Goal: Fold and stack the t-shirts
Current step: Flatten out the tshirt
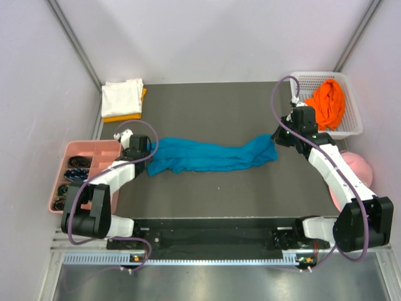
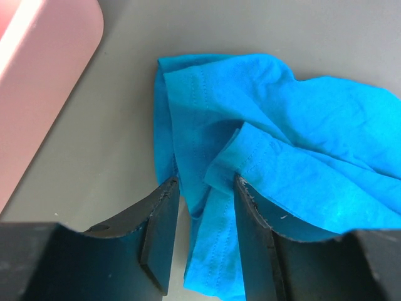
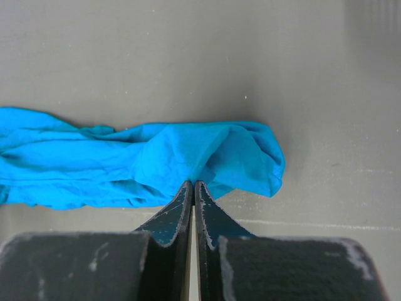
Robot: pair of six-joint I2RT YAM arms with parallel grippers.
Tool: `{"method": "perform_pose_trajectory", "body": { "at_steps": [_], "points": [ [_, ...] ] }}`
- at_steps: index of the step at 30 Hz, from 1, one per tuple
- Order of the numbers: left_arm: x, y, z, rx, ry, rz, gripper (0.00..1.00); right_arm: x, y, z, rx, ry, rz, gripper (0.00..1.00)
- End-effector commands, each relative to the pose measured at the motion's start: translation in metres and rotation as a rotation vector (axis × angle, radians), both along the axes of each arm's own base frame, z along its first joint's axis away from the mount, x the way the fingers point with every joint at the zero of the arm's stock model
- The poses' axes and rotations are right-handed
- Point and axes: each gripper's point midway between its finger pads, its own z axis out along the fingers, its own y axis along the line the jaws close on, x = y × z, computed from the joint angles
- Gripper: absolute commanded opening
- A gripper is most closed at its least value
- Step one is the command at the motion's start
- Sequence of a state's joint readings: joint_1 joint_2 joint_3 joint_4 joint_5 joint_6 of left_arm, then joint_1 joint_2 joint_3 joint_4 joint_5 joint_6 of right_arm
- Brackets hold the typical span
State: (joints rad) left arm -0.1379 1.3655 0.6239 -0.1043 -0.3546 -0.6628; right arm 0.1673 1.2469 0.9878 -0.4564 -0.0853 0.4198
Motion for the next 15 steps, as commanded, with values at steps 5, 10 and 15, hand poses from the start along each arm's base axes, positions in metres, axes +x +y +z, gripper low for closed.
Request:
{"method": "perform_pose_trajectory", "body": {
  "at_steps": [5,10,15],
  "points": [
    [0.013,0.0,-0.003,-0.009,-0.041,0.017,0.41,0.005,0.001,0.005,-0.004,-0.023,0.013,0.0],
    [0.019,-0.001,-0.003,-0.016,-0.043,0.017,0.32,0.004,0.0,0.005,-0.011,-0.023,0.009,0.0],
    [0.022,0.001,0.001,0.001,-0.048,0.021,0.06,0.003,-0.001,0.005,-0.013,-0.023,0.007,0.0]
  ]
}}
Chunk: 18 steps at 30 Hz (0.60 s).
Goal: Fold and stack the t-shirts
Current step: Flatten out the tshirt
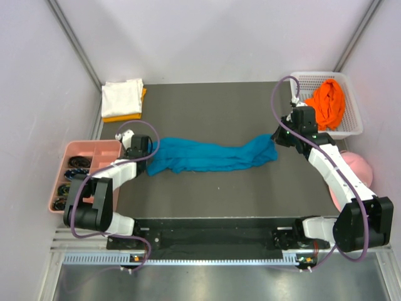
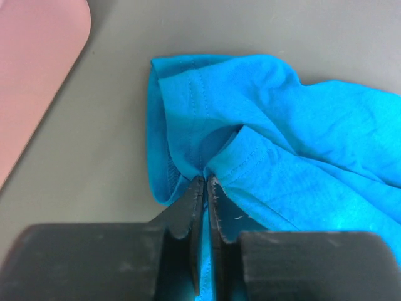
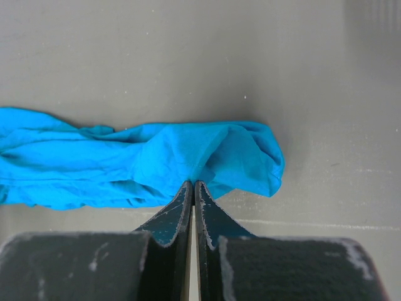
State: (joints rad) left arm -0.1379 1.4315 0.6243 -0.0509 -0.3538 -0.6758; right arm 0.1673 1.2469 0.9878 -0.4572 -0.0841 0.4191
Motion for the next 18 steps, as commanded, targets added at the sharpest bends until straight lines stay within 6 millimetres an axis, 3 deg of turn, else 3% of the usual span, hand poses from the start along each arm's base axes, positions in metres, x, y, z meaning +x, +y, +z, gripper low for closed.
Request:
{"method": "perform_pose_trajectory", "body": {
  "at_steps": [1,6,13,18],
  "points": [
    [0.016,0.003,0.016,0.009,-0.061,0.011,0.02,0.003,-0.001,0.005,-0.012,-0.023,0.007,0.0],
    [0.016,0.005,0.036,0.022,-0.088,0.008,0.0,0.003,0.0,0.007,-0.007,-0.027,0.007,0.0],
    [0.015,0.016,0.095,0.079,-0.172,0.016,0.0,0.003,0.002,0.006,0.003,-0.025,0.013,0.0],
    [0.014,0.016,0.112,0.094,-0.185,0.001,0.0,0.003,0.003,0.006,0.008,-0.026,0.015,0.0]
  ]
}}
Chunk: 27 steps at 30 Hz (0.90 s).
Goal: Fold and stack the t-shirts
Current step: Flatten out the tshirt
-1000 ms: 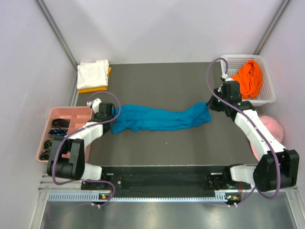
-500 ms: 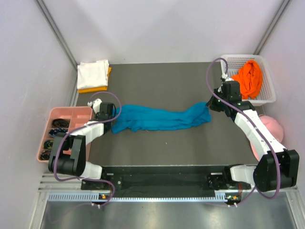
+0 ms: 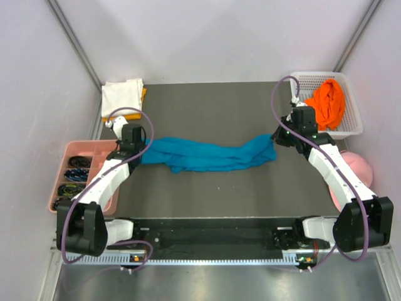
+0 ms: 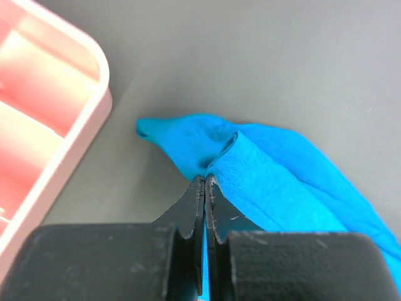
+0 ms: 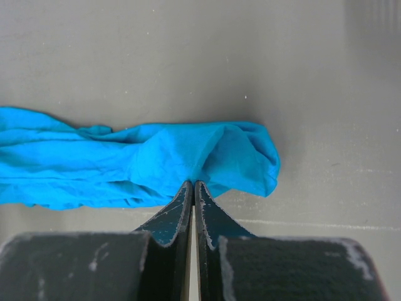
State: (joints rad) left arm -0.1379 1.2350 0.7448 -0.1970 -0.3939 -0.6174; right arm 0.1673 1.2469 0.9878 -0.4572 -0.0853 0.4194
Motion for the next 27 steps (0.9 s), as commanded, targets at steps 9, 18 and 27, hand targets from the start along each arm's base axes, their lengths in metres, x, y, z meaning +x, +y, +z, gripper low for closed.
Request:
{"method": "perform_pose_trajectory", "body": {
  "at_steps": [9,18,27],
  "points": [
    [-0.011,-0.006,-0.016,-0.031,0.058,-0.028,0.0,0.002,0.002,0.005,0.003,-0.025,0.015,0.0],
    [-0.031,-0.004,-0.061,-0.047,0.146,0.003,0.36,0.004,0.004,0.005,0.011,-0.024,0.022,0.0],
    [-0.027,-0.002,-0.058,-0.039,0.127,0.009,0.48,0.004,0.005,0.005,0.012,-0.024,0.026,0.0]
  ]
}}
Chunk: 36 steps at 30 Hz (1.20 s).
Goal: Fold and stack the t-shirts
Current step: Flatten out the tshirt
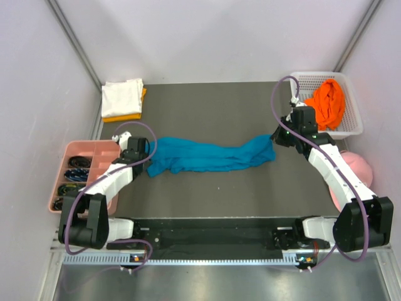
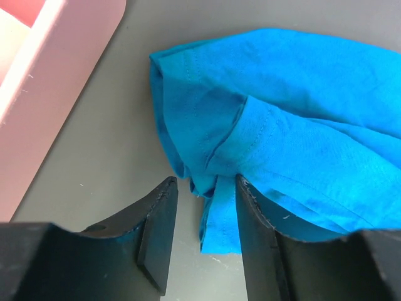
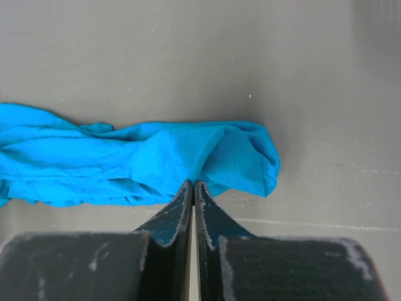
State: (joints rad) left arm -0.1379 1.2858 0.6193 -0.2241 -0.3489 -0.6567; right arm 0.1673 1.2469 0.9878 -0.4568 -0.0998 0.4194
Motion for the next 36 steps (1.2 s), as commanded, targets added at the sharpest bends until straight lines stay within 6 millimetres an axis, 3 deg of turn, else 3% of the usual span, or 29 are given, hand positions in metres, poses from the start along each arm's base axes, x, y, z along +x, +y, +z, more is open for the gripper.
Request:
{"method": "perform_pose_trajectory", "body": {
  "at_steps": [1,18,28,36],
  "points": [
    [0.015,0.002,0.013,-0.002,-0.073,0.015,0.48,0.005,0.003,0.005,0.003,-0.025,0.015,0.0],
    [0.043,-0.002,0.053,0.0,-0.16,-0.005,0.53,0.004,0.0,0.002,-0.008,-0.019,0.006,0.0],
    [0.041,0.001,0.039,0.019,-0.138,0.002,0.53,0.003,0.0,0.001,-0.009,-0.016,0.007,0.0],
    [0.043,0.007,0.028,0.05,-0.124,0.015,0.46,0.003,-0.001,0.002,-0.014,-0.014,0.005,0.0]
  ]
}}
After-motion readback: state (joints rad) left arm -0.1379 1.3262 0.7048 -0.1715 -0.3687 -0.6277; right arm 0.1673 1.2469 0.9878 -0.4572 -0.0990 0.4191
